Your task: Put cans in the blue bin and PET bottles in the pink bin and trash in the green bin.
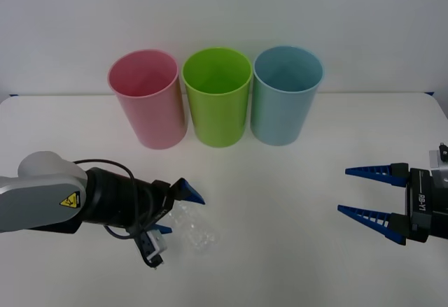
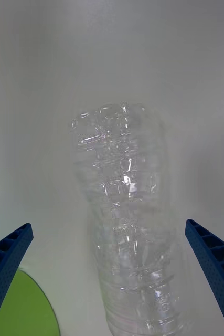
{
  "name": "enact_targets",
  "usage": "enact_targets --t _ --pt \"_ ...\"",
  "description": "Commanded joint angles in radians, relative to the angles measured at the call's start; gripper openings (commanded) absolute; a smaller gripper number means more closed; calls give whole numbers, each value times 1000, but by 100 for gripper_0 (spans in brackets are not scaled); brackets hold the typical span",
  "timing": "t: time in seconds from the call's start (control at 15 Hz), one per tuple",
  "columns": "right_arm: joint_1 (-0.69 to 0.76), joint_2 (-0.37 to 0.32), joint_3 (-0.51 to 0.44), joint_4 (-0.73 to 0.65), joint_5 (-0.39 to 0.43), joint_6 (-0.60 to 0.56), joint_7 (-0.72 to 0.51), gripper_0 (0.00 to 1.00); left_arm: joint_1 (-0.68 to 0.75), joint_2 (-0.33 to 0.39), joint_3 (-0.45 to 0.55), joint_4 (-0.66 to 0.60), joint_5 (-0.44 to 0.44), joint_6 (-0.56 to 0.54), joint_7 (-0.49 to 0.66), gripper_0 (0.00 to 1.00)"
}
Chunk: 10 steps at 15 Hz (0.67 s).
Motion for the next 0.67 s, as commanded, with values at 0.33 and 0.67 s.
enact_targets --t 0.33,0.67 --pt "0 0 0 0 0 0 0 78 -94 -40 -144 46 3 65 17 100" --pt "0 0 0 0 0 0 0 78 -98 -80 -145 78 -2 64 19 100"
